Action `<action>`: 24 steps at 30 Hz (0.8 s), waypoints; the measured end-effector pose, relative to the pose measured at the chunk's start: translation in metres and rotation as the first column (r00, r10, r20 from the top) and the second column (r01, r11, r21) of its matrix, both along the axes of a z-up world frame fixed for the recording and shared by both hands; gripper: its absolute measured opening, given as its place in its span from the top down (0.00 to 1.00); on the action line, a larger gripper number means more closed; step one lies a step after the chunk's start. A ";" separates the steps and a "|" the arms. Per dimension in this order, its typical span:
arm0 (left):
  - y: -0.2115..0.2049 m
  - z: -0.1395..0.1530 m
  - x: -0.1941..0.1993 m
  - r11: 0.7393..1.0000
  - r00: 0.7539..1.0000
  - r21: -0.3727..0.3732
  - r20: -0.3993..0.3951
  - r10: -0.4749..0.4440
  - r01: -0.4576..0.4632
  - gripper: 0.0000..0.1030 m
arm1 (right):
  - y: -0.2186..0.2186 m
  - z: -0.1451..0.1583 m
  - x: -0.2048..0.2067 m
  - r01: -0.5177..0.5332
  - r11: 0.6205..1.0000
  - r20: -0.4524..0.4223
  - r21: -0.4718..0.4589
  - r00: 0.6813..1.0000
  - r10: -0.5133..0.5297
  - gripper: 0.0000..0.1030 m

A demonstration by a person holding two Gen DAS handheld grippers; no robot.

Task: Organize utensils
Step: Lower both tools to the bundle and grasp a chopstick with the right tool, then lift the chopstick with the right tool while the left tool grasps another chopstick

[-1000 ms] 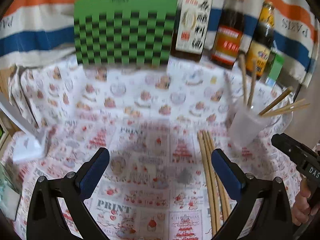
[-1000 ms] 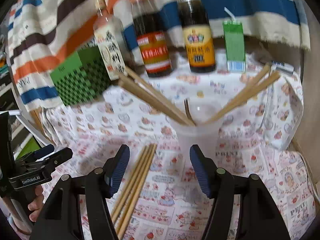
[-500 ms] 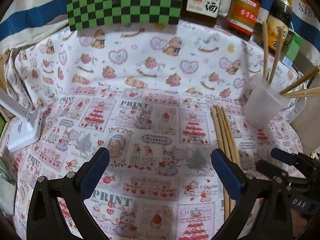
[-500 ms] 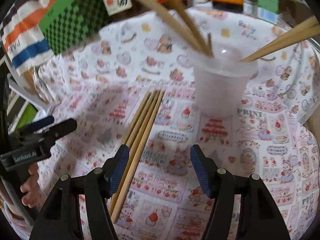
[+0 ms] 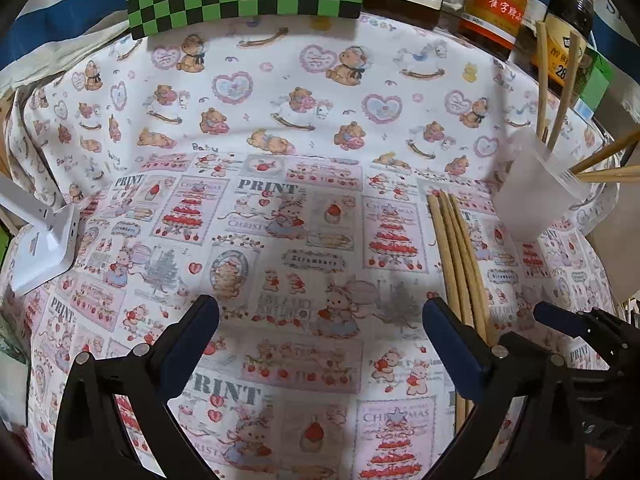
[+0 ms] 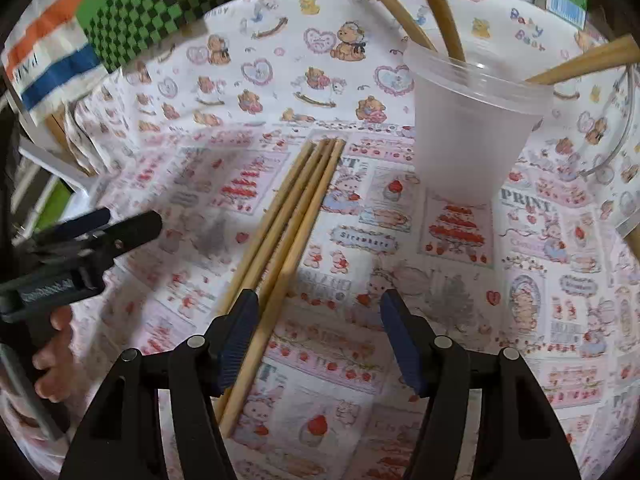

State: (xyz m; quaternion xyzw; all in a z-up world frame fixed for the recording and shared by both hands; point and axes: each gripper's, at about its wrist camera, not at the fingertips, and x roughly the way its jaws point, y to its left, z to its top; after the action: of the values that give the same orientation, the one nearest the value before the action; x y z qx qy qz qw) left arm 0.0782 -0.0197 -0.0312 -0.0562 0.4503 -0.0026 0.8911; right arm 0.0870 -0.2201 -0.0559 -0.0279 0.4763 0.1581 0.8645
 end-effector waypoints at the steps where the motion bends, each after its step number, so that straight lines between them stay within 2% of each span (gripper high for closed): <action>1: 0.000 0.000 0.000 1.000 1.000 0.002 0.001 -0.001 0.001 0.02 | 0.003 0.000 -0.002 -0.005 1.000 0.008 -0.021 1.000 0.005 0.39; 7: -0.004 -0.001 0.000 0.999 1.000 0.033 -0.005 -0.010 0.010 0.02 | 0.013 -0.005 -0.006 -0.045 0.998 -0.014 -0.039 0.999 0.044 0.52; 14: -0.004 0.001 0.000 1.000 1.000 0.026 -0.002 -0.007 0.007 0.02 | 0.019 -0.006 -0.011 -0.076 0.996 -0.029 -0.049 0.997 0.075 0.60; 17: -0.004 0.002 -0.001 1.000 1.000 0.022 -0.001 -0.009 0.009 0.02 | 0.034 -0.006 -0.017 -0.120 0.984 -0.006 -0.128 0.993 0.121 0.60; 19: -0.004 0.004 -0.002 1.000 1.000 0.023 0.007 -0.012 0.012 0.02 | 0.041 -0.005 -0.020 -0.135 0.977 0.009 -0.164 0.990 0.138 0.68; 21: -0.002 0.008 -0.003 0.999 1.000 0.033 0.026 0.011 -0.011 0.02 | 0.041 -0.004 -0.020 -0.143 0.977 0.000 -0.156 0.989 0.145 0.78; 22: -0.001 0.009 -0.004 0.999 0.999 0.035 0.034 0.016 -0.018 0.02 | 0.040 -0.002 -0.020 -0.138 0.977 0.000 -0.161 0.990 0.140 0.88; 24: 0.000 0.011 -0.005 0.999 0.999 0.031 0.043 0.023 -0.025 0.02 | 0.036 0.000 -0.018 -0.106 0.983 -0.005 -0.151 0.994 0.106 0.89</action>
State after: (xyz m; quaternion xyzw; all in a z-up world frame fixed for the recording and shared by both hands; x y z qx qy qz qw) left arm 0.0737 -0.0194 -0.0206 -0.0474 0.4307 0.0140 0.9011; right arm 0.0692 -0.1842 -0.0563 -0.1189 0.4834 0.1674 0.8510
